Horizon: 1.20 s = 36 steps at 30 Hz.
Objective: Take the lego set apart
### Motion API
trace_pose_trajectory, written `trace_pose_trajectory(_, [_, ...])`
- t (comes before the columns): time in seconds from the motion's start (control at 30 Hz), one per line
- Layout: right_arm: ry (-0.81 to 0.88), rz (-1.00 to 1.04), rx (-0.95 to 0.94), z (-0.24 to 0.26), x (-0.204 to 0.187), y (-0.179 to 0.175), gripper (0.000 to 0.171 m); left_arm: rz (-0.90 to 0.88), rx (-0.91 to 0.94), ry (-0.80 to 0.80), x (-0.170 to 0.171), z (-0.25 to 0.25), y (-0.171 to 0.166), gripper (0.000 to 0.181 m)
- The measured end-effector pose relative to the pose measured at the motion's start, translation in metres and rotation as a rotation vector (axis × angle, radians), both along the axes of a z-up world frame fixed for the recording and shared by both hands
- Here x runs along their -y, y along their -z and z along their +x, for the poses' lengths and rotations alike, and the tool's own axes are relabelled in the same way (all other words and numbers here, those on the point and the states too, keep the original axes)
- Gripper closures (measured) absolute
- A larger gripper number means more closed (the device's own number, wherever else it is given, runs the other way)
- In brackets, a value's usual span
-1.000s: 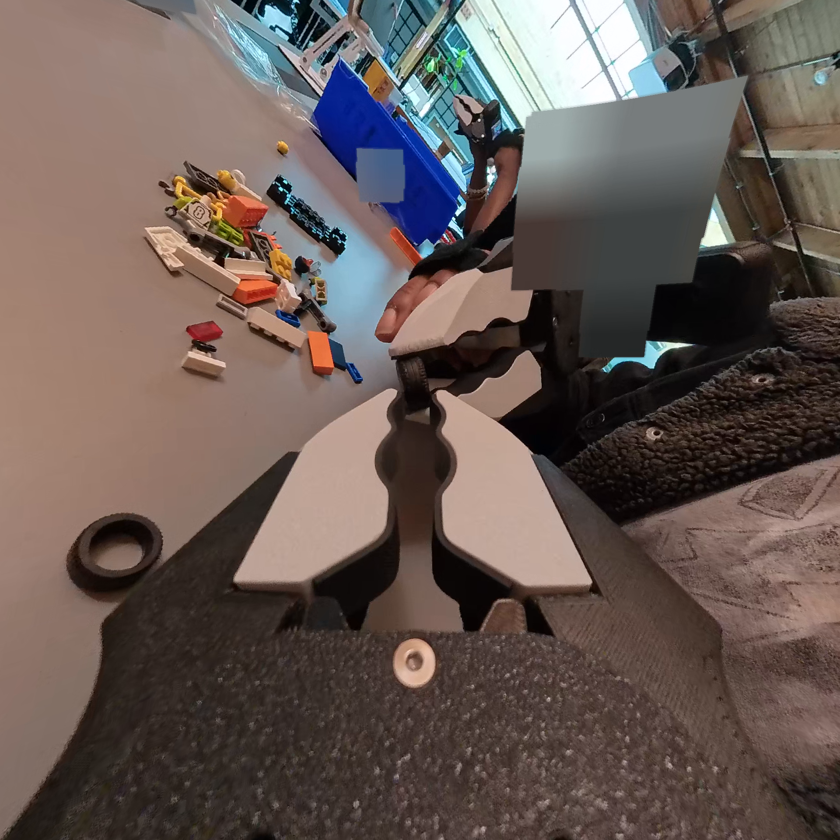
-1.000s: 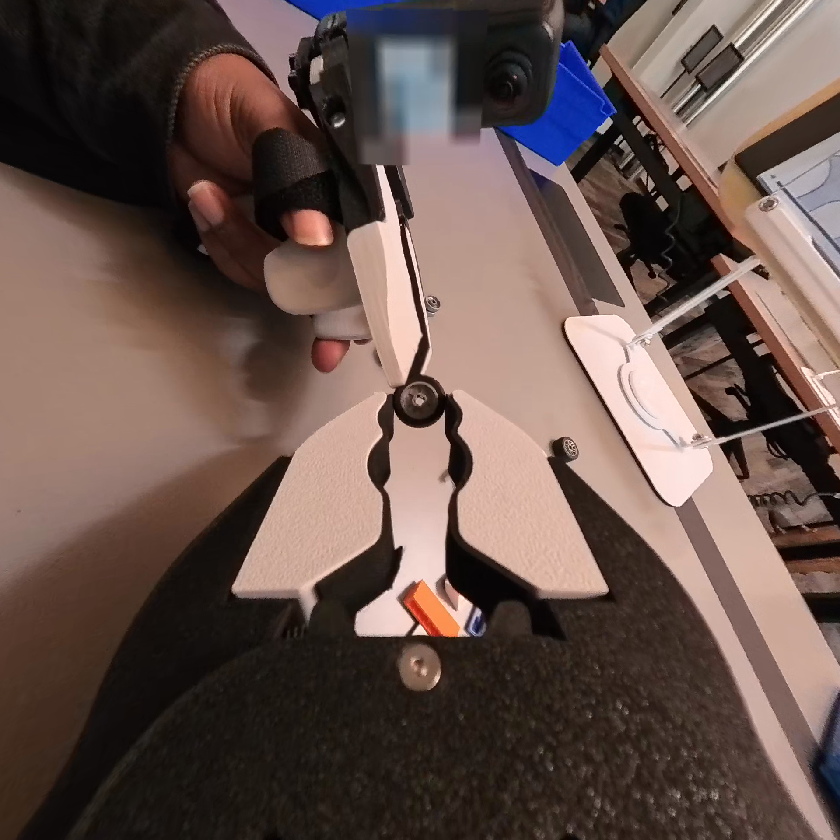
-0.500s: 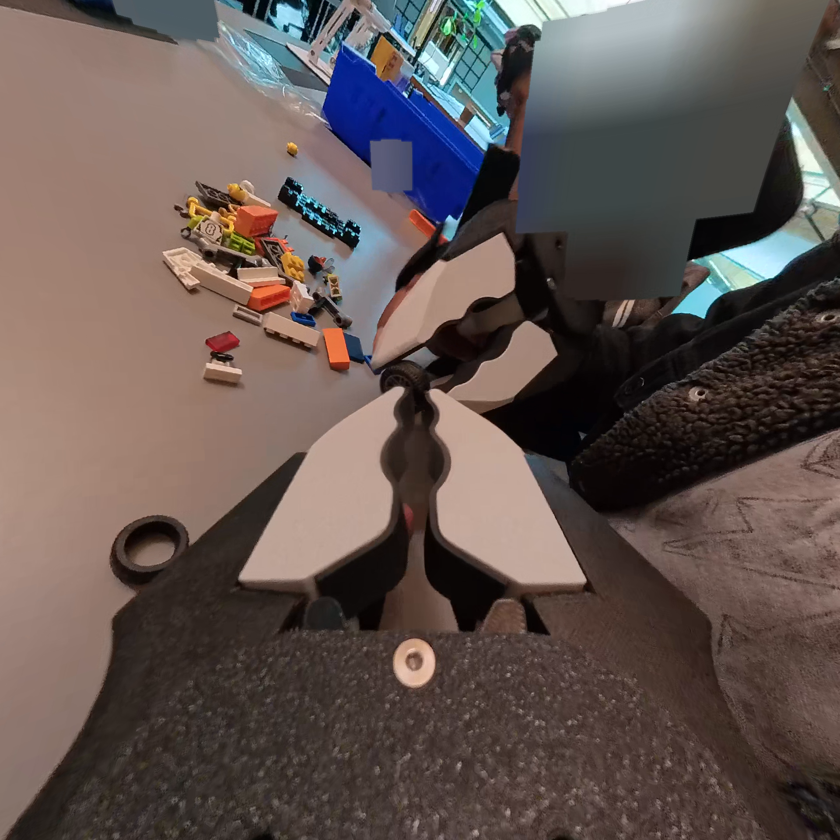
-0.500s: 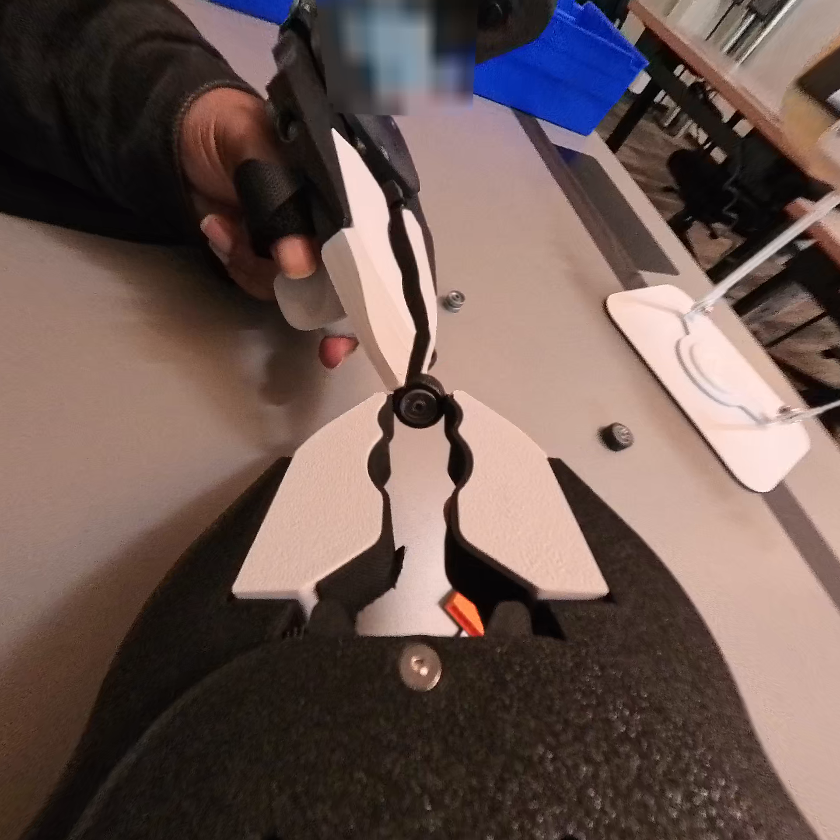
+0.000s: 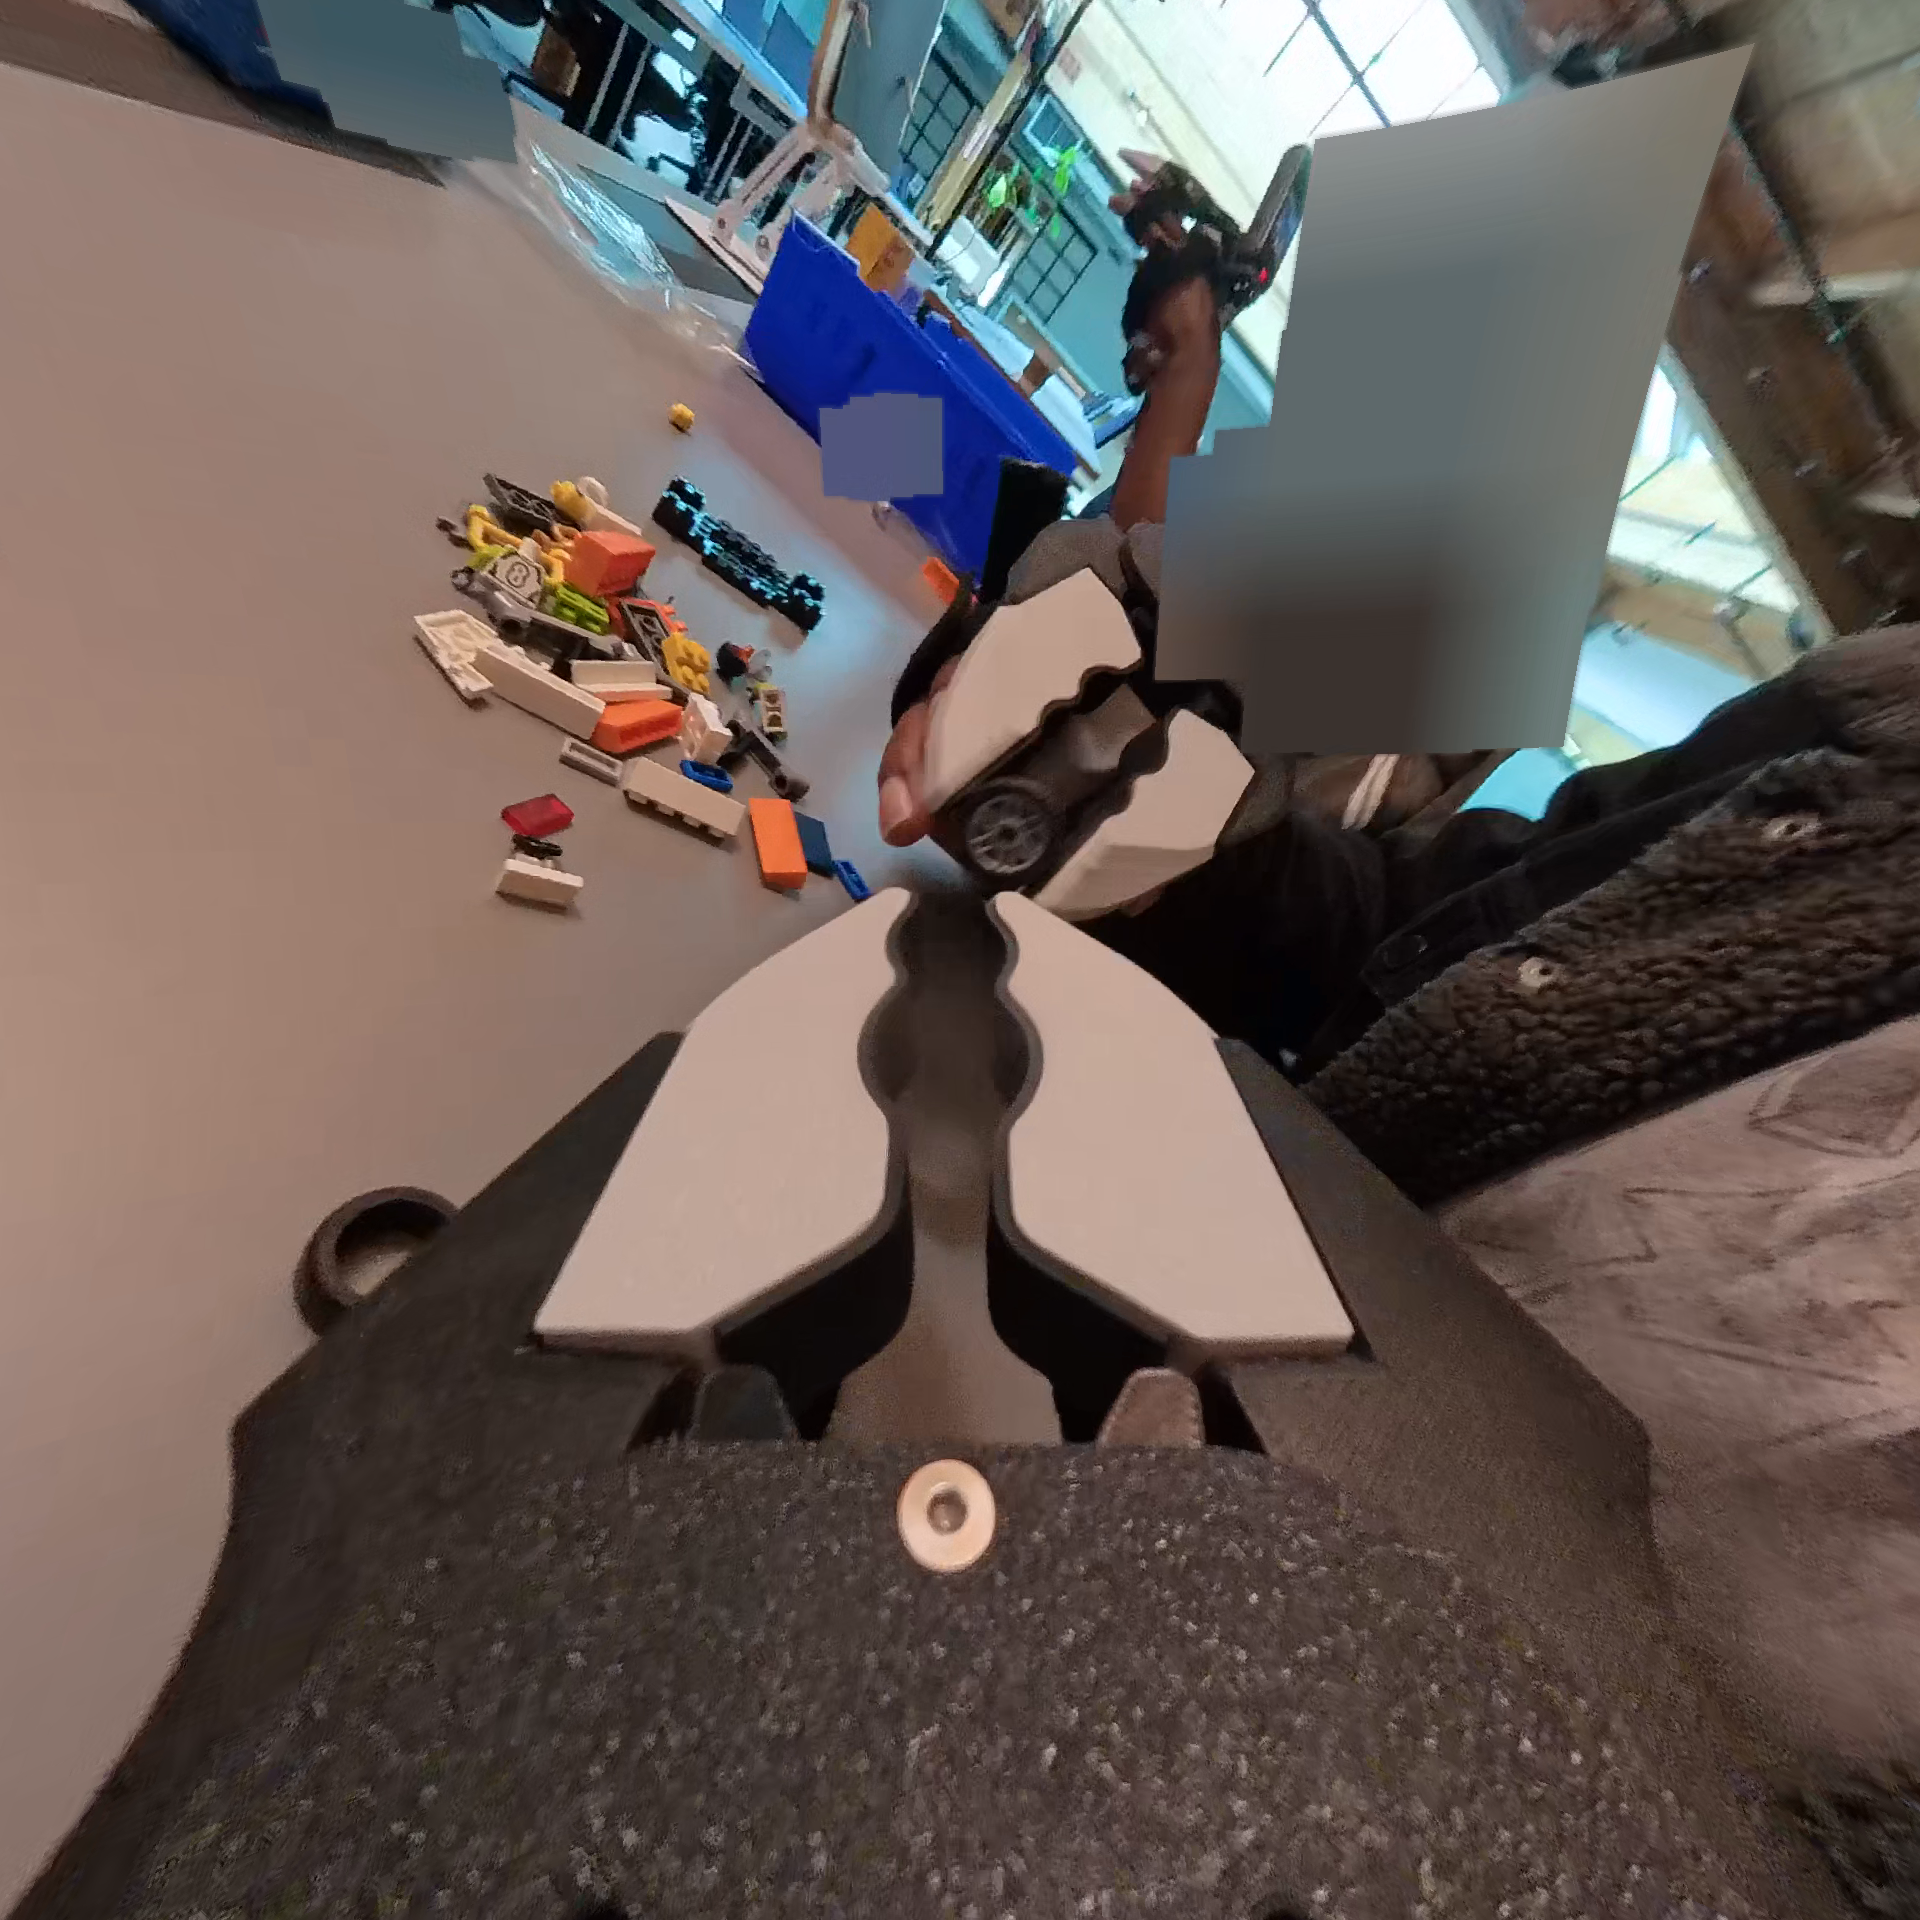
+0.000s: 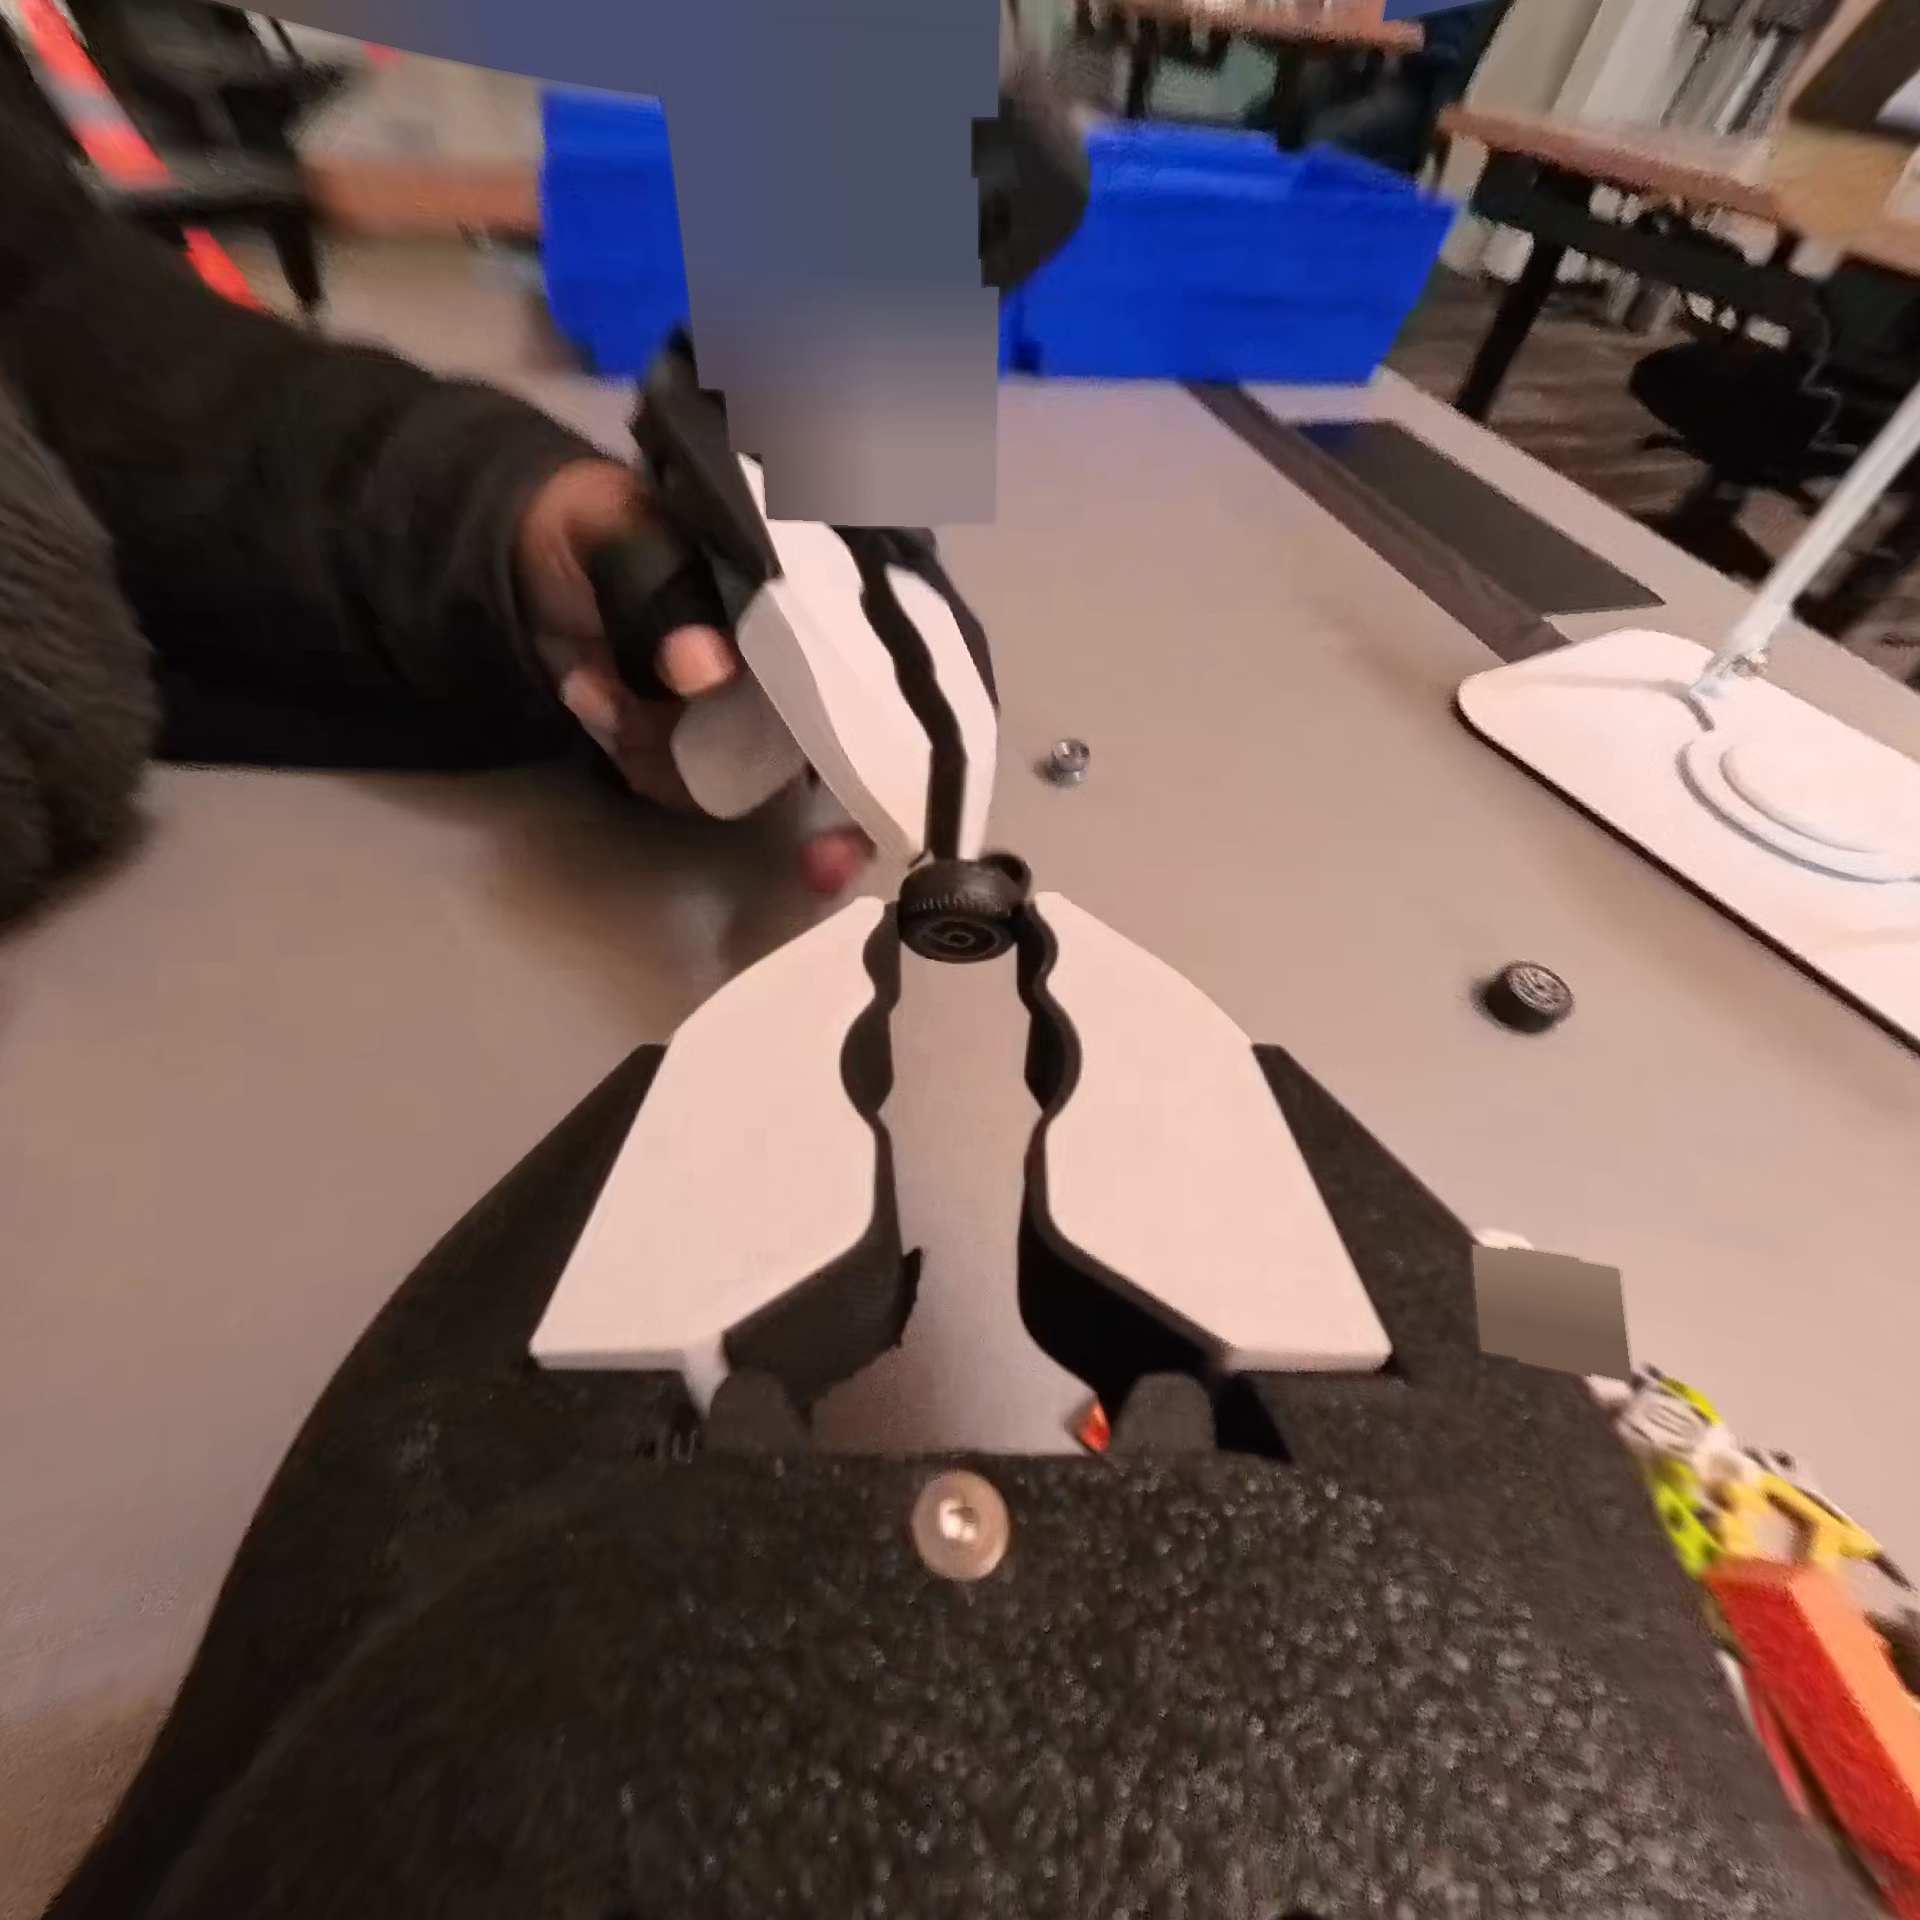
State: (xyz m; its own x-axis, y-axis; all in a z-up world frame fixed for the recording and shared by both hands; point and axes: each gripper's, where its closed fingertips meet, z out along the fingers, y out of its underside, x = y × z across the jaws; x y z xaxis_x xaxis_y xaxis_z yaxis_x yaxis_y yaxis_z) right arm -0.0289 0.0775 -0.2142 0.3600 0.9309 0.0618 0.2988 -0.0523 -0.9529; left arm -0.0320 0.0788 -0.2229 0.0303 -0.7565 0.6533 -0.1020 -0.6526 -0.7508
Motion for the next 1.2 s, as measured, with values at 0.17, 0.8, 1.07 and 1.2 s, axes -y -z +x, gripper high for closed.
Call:
trace_pose_trajectory(0.17, [-0.134, 0.037, -0.187, -0.011, 0.017, -0.03, 0.15, -0.273, 0.213, 0.174, 0.023, 0.007, -0.024, 0.156])
trace_pose_trajectory(0.8, [-0.094, -0.016, -0.155, -0.013, 0.01, -0.025, 0.15, -0.101, 0.14, 0.045, 0.011, 0.0, -0.023, 0.172])
trace_pose_trajectory(1.07, [-0.007, -0.176, -0.16, -0.012, 0.0, -0.021, 0.156, 0.378, -0.036, -0.136, -0.001, -0.005, -0.023, 0.172])
trace_pose_trajectory(1.2, [-0.005, -0.116, -0.129, -0.013, 0.002, -0.023, 0.161, 0.516, -0.064, -0.168, 0.001, -0.006, -0.028, 0.172])
